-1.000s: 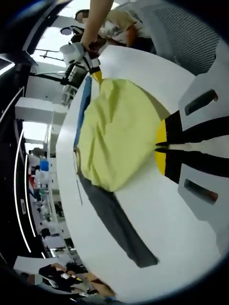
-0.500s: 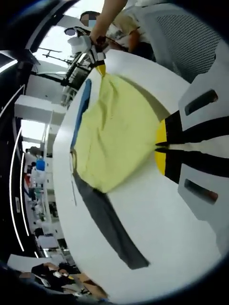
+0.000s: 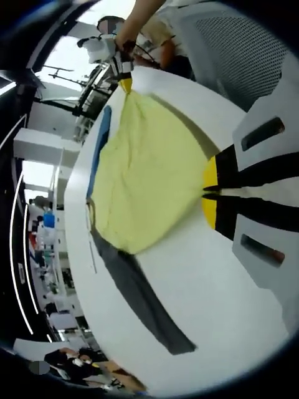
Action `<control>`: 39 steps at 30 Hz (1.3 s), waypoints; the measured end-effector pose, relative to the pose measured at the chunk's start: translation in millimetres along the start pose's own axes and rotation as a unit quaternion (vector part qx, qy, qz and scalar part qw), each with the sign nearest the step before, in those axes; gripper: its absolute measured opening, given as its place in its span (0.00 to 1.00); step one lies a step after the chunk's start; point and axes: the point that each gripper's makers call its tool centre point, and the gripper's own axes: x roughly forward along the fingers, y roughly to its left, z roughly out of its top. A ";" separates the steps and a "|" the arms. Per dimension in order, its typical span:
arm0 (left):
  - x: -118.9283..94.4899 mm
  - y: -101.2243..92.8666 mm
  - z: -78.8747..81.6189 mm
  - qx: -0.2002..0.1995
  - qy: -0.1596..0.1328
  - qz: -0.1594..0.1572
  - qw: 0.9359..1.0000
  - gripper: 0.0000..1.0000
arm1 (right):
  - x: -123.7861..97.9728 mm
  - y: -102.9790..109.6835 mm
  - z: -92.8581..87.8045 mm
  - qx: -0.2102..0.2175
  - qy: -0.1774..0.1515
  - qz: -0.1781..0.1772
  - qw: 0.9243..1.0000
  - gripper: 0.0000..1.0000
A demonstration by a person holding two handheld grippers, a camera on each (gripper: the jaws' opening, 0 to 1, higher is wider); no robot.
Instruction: Fold the garment on the visible template until the final outline fits inside the template.
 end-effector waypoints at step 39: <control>-2.1 -12.1 -50.1 0.019 0.080 -0.008 0.997 0.00 | -9.5 14.5 -56.2 -0.015 0.059 -0.040 0.997 0.00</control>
